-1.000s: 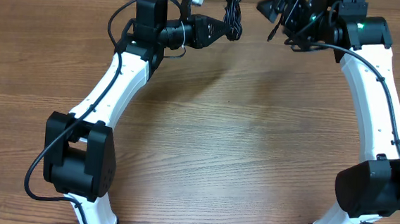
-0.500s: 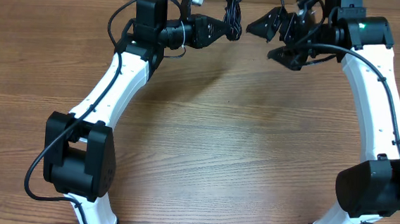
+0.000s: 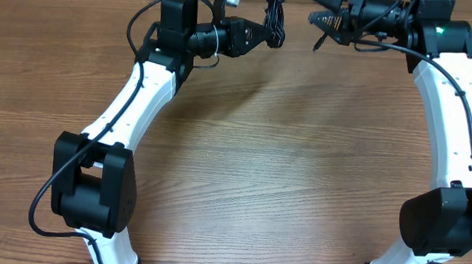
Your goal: Untangle cables
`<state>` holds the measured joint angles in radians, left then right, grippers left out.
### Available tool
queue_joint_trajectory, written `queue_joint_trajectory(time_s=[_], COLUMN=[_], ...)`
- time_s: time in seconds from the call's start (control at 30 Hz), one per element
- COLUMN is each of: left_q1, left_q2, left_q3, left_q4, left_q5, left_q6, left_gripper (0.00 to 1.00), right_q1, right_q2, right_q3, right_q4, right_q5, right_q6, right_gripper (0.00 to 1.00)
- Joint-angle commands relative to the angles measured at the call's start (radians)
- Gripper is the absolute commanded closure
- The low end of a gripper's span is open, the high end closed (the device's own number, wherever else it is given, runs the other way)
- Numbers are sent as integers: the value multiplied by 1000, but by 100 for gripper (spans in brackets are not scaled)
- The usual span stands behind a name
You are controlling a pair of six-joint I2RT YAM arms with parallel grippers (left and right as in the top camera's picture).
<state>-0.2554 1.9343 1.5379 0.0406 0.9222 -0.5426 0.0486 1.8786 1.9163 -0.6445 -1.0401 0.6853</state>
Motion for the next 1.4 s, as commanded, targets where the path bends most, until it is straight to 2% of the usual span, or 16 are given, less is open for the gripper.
queue_joint_trajectory(time_s=[0.0, 0.23, 0.33, 0.37, 0.43, 0.67, 0.87, 1.07, 1.37], left_q1=[-6, -7, -7, -7, -7, -7, -7, -8, -8], left_q2=[-10, -10, -10, -10, -10, -10, -10, -10, -10], left_q3=[8, 8, 8, 8, 8, 8, 8, 8, 8], left_q4=[8, 9, 9, 9, 9, 9, 9, 8, 8], left_q5=[3, 18, 18, 18, 19, 20, 20, 21, 20], left_q6=[22, 19, 12, 11, 11, 11, 11, 11, 11], left_gripper=[96, 96, 96, 96, 96, 96, 96, 96, 96], right_q1=[38, 99, 114, 115, 115, 115, 127, 142, 166], right_q2=[-2, 1, 16, 32, 55, 118, 122, 122, 122], right_q3=[9, 7, 7, 7, 7, 7, 7, 7, 7], right_q4=[4, -5, -12, -12, -14, 14, 46, 107, 113], right_q5=[148, 341, 377, 372, 350, 260, 264, 264, 261], right_q6=[47, 21, 21, 22, 22, 24, 27, 79, 97], right_gripper=[0, 1, 15, 26, 33, 34, 34, 56, 75])
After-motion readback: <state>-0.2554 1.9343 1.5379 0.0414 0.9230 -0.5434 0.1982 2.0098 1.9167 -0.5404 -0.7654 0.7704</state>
